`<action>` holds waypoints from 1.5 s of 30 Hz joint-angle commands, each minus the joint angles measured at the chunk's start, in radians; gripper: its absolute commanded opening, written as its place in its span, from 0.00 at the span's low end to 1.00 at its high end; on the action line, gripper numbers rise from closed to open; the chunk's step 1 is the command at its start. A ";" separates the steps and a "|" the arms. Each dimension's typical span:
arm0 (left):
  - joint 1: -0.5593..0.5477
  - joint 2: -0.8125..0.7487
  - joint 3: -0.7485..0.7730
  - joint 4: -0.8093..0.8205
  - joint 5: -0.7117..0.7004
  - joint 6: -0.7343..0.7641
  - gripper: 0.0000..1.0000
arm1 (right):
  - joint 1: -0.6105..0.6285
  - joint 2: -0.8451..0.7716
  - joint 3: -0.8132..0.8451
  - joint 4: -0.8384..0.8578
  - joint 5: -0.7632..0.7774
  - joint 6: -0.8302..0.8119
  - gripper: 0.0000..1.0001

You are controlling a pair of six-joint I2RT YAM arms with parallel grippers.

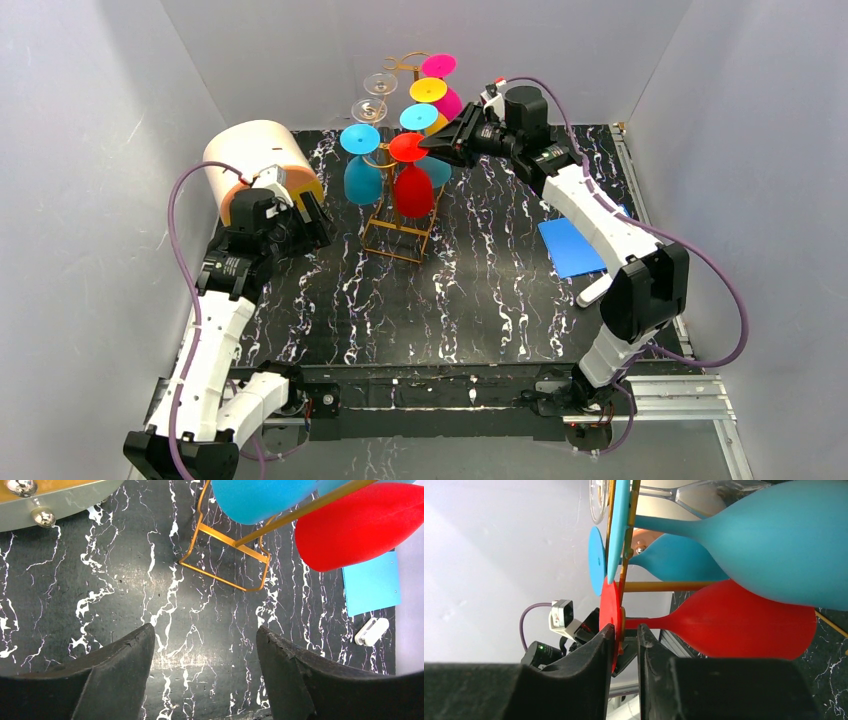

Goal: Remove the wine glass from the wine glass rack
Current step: Pick up the wine glass from the wine rack.

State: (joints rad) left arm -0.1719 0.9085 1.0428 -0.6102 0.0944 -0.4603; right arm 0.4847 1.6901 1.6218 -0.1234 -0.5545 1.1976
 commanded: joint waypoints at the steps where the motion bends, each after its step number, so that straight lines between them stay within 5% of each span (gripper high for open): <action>1: 0.003 0.009 0.044 -0.013 0.023 0.020 0.69 | 0.000 -0.046 0.044 -0.024 0.044 -0.018 0.31; 7: 0.003 0.009 0.042 -0.016 0.055 0.032 0.58 | 0.000 -0.046 0.074 -0.079 0.072 -0.039 0.18; 13: 0.004 0.011 0.051 -0.027 0.053 0.046 0.53 | 0.002 -0.034 0.125 -0.119 0.067 -0.051 0.17; 18: 0.003 0.007 0.055 -0.034 0.045 0.048 0.51 | 0.001 -0.044 0.134 -0.130 0.068 -0.051 0.26; 21: 0.003 0.010 0.061 -0.040 0.050 0.063 0.24 | 0.001 -0.029 0.170 -0.172 0.066 -0.097 0.06; 23: 0.003 0.019 0.063 -0.042 0.074 0.070 0.13 | 0.001 -0.003 0.192 -0.182 0.022 -0.101 0.05; 28: 0.003 0.015 0.055 -0.054 0.082 0.067 0.16 | 0.004 -0.002 0.179 -0.186 0.021 -0.105 0.21; 33: 0.004 0.017 0.066 -0.055 0.075 0.063 0.21 | 0.006 0.018 0.207 -0.186 -0.002 -0.107 0.26; 41: 0.003 -0.002 0.059 -0.055 0.070 0.058 0.32 | 0.013 0.040 0.216 -0.187 0.003 -0.102 0.25; 45: 0.003 -0.026 0.051 -0.065 0.029 0.055 0.35 | 0.020 0.045 0.222 -0.193 0.022 -0.105 0.09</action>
State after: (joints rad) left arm -0.1719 0.9211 1.0740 -0.6491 0.1558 -0.4046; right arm 0.4908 1.7271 1.7908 -0.3420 -0.5377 1.0992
